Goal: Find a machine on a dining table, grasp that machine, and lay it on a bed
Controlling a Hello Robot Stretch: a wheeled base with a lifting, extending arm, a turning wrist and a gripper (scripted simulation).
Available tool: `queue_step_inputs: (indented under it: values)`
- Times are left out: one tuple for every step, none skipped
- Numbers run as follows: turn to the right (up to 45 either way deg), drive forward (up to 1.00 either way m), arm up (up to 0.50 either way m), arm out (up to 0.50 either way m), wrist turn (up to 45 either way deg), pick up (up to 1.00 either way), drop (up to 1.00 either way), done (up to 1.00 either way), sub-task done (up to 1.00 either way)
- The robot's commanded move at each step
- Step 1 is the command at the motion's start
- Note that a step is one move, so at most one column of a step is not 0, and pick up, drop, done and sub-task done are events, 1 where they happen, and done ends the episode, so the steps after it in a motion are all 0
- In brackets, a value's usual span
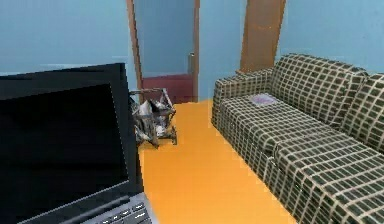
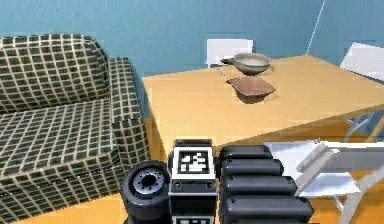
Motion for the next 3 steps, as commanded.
queue_step_inputs:
  values:
    - [3.0, 0.00, 0.00, 0.00, 0.0, 0.00, 0.00, 0.00, 0.00]
    - [0.0, 1.00, 0.00, 0.00, 0.0, 0.00, 0.00, 0.00, 0.00]
    - [0.0, 1.00, 0.00, 0.00, 0.0, 0.00, 0.00, 0.00, 0.00]
